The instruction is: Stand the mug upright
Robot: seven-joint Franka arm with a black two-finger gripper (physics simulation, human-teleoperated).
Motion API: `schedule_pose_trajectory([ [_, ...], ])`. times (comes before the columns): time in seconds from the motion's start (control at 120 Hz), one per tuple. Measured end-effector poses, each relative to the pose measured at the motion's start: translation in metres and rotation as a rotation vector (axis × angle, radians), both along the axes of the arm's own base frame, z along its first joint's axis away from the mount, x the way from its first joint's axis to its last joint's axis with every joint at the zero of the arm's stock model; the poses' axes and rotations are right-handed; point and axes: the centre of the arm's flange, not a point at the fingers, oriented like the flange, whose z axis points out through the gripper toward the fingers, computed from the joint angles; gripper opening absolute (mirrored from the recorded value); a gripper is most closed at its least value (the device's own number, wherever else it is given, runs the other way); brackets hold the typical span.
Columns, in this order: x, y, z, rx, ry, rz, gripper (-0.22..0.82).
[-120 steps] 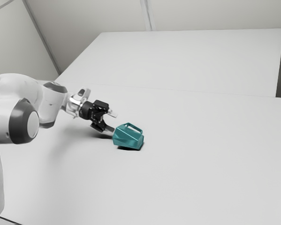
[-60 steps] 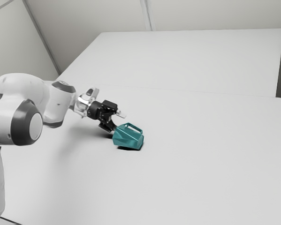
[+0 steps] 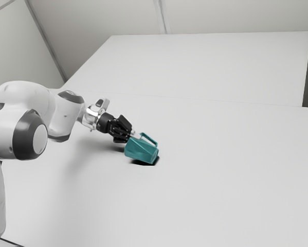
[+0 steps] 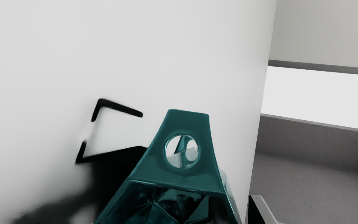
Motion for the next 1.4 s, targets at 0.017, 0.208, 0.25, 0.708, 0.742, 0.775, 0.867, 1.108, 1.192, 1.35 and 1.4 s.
schedule_pose_trajectory([
  [0.017, 0.000, 0.000, 0.000, 0.000, 0.001, 0.000, -0.08],
  [0.208, -0.001, 0.000, -0.003, 0.005, 0.012, 0.002, -0.14],
  [0.25, -0.001, 0.001, -0.004, 0.006, 0.014, 0.002, -0.15],
  [0.708, 0.003, -0.010, 0.047, 0.020, -0.021, -0.013, -0.18],
  [0.742, 0.004, -0.012, 0.055, 0.024, -0.028, -0.017, -0.18],
  [0.775, 0.003, -0.014, 0.061, 0.032, -0.031, -0.022, -0.18],
  [0.867, 0.002, -0.016, 0.074, 0.065, -0.026, -0.037, -0.18],
  [1.108, -0.004, -0.007, 0.087, 0.213, 0.021, -0.070, -0.18],
  [1.192, -0.004, -0.006, 0.089, 0.261, 0.033, -0.077, -0.18],
  [1.35, 0.003, -0.011, 0.099, 0.333, 0.030, -0.087, -0.18],
  [1.4, 0.008, -0.014, 0.111, 0.361, 0.014, -0.092, -0.18],
])
